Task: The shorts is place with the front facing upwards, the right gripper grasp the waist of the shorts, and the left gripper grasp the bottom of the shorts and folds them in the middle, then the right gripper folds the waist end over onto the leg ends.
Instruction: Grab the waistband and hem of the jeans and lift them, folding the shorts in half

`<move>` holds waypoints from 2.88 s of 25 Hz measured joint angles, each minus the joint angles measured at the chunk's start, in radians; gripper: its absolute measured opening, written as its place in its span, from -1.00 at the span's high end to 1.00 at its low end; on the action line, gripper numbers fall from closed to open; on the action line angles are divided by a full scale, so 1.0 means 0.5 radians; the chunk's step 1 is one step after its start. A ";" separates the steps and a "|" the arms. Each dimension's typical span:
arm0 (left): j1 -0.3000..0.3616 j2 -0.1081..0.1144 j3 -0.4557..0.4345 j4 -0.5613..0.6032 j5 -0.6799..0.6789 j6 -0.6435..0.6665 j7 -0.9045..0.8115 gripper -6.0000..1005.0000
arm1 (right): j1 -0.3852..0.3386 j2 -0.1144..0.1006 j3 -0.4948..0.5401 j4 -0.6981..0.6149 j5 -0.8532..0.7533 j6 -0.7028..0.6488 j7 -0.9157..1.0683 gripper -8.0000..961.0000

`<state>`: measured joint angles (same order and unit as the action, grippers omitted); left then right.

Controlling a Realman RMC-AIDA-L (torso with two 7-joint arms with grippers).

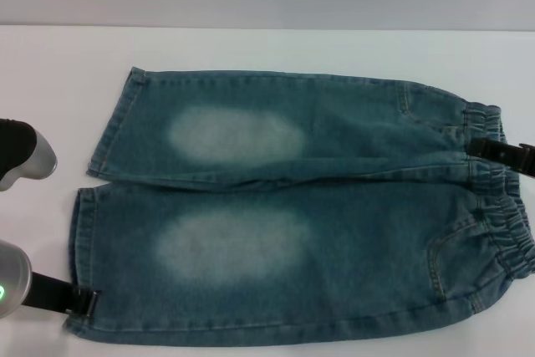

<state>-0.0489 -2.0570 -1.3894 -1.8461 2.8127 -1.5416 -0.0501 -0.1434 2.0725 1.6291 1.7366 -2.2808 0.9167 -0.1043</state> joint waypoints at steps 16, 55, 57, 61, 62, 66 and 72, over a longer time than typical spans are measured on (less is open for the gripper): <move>-0.002 0.000 -0.022 -0.060 -0.007 0.005 0.033 0.96 | -0.026 0.002 0.057 -0.047 -0.116 0.189 0.012 -0.71; -0.049 -0.003 -0.047 -0.127 -0.011 0.032 0.057 0.94 | -0.027 0.008 0.062 -0.174 -0.209 0.210 0.049 -0.71; -0.050 -0.003 -0.047 -0.125 -0.011 0.036 0.057 0.94 | -0.026 0.009 0.061 -0.170 -0.207 0.212 0.049 -0.71; -0.053 -0.003 -0.047 -0.133 -0.011 0.051 0.057 0.94 | -0.015 0.001 0.070 -0.161 -0.121 0.248 -0.009 -0.69; -0.054 -0.003 -0.047 -0.133 -0.011 0.058 0.055 0.94 | -0.010 0.000 0.074 -0.164 -0.102 0.259 -0.029 -0.66; -0.069 -0.003 -0.047 -0.122 -0.011 0.076 0.052 0.94 | 0.015 -0.003 0.082 -0.182 -0.091 0.289 -0.053 -0.50; -0.081 -0.003 -0.042 -0.113 -0.014 0.106 0.038 0.94 | 0.030 -0.006 0.090 -0.188 -0.090 0.316 -0.055 0.10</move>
<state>-0.0894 -2.0585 -1.4102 -1.9023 2.8057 -1.4888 -0.0310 -0.1286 2.0694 1.6740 1.6425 -2.3259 1.0748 -0.1318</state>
